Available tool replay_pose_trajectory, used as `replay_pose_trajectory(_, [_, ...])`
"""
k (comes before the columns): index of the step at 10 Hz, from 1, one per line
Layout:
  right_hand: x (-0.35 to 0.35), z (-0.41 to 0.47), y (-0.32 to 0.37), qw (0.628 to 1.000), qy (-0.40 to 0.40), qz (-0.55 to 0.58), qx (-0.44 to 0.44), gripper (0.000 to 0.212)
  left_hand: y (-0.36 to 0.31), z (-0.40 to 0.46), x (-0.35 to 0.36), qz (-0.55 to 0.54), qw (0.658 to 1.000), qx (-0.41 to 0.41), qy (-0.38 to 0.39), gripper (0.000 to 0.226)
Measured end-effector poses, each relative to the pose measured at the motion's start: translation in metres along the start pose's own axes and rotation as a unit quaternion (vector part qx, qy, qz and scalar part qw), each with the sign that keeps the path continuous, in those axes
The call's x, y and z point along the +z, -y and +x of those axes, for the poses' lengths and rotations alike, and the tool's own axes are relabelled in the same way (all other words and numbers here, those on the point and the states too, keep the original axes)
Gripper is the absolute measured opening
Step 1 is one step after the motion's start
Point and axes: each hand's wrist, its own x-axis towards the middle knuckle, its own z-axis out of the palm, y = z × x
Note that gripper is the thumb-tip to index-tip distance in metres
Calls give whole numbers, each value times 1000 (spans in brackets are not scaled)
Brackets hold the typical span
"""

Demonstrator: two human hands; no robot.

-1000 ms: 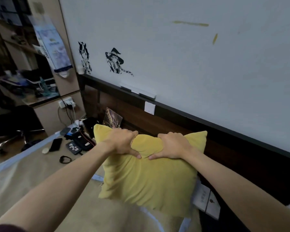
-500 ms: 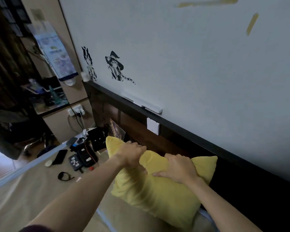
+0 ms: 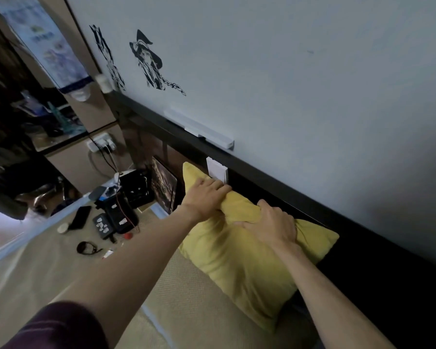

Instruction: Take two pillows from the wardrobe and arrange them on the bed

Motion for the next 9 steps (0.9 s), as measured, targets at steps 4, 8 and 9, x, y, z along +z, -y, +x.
replay_pose_trajectory(4, [-6,-17,-10,998,40,-45,-10,54,10,-52,28,-122,969,-183,116,78])
replay_pose_trajectory(8, [-33,-39,11,998,46,-11,39,28,15,-108,18,-154,972,-133,116,78])
replay_pose_trajectory(9, [-42,-54,30,998,66,17,16,34,20,-124,4,-187,967,-130,114,75])
